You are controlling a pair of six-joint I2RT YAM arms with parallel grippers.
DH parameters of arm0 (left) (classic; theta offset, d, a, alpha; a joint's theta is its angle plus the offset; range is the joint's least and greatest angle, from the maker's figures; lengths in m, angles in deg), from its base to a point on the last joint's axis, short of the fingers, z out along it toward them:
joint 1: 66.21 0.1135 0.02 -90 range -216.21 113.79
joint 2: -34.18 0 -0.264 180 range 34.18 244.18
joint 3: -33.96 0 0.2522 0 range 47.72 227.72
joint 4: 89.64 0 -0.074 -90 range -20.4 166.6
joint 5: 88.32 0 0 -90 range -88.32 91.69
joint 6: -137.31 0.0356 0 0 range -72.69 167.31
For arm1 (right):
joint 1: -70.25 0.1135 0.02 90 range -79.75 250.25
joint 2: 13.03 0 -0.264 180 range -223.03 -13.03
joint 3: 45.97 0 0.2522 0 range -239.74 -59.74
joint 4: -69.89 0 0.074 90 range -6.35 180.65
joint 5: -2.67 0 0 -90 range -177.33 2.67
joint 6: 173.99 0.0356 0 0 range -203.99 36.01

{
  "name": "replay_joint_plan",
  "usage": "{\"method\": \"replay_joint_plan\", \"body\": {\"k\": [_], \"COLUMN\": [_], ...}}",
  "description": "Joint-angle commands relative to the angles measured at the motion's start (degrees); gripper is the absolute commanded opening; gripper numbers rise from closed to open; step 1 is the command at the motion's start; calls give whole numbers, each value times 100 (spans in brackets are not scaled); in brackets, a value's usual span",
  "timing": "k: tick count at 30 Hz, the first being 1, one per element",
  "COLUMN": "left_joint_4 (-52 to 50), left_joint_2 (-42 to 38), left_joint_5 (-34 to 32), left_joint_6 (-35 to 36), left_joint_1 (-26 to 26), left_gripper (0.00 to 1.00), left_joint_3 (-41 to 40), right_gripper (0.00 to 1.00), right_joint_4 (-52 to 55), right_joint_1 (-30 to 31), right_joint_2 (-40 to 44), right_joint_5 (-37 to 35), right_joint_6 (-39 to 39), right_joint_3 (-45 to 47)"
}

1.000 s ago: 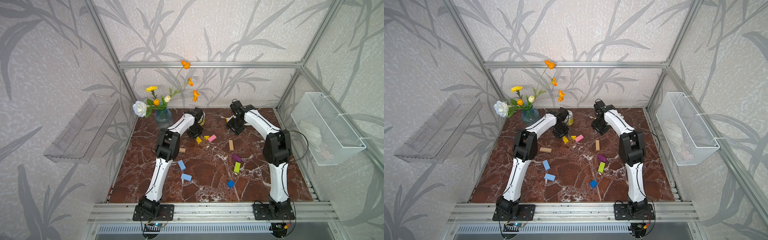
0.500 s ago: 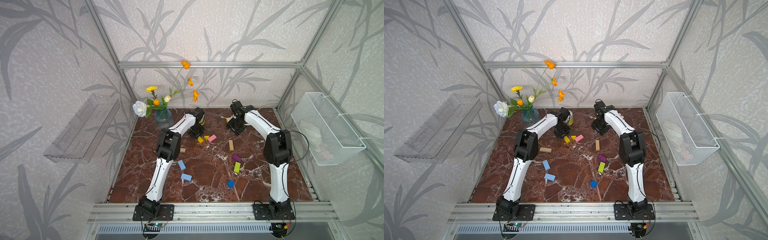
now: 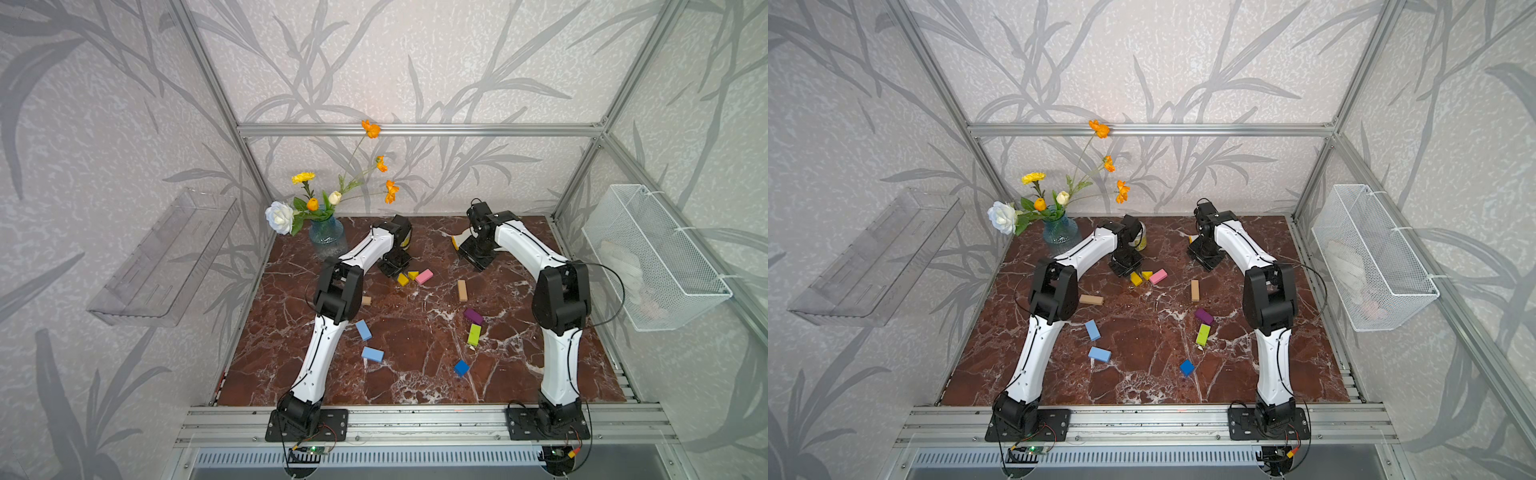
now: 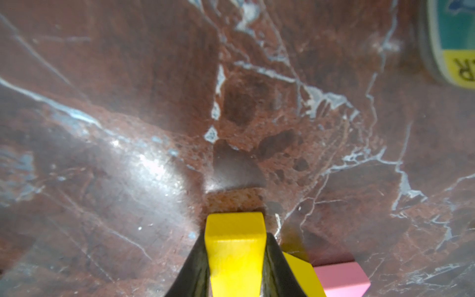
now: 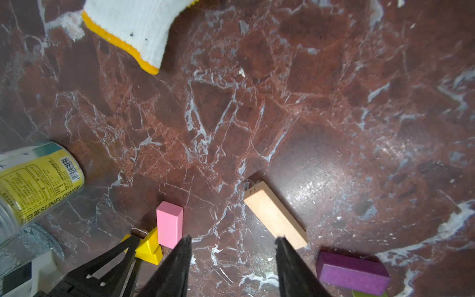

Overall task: Assemble a heart with building blocks
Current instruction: Assemble the building block at the center of the board.

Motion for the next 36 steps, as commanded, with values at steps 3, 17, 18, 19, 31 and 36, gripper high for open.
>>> {"method": "replay_joint_plan", "body": {"k": [3, 17, 18, 19, 31, 36], "left_joint_4": [-101, -200, -190, -195, -338, -330], "left_joint_2": [634, 777, 787, 808, 856, 860], "left_joint_5": [-49, -69, -59, -49, -86, -75], "left_joint_6": [-221, -300, -310, -323, -326, -373], "left_joint_1": [-115, -126, -138, -139, -155, -185], "left_gripper": [25, 25, 25, 25, 24, 24], "left_joint_3": [-133, 85, 106, 136, 297, 297], "right_gripper": [55, 54, 54, 54, 54, 54], "right_joint_4": [-51, -67, -76, -78, -91, -165], "right_joint_1": [-51, -122, -122, -129, -148, -152], "right_joint_2": [269, 306, 310, 312, 327, 427], "right_joint_5": [38, 67, 60, 55, 83, 74], "right_joint_6": [-39, -94, -94, -94, -120, -107], "right_joint_3": [107, 161, 168, 177, 201, 365]}}
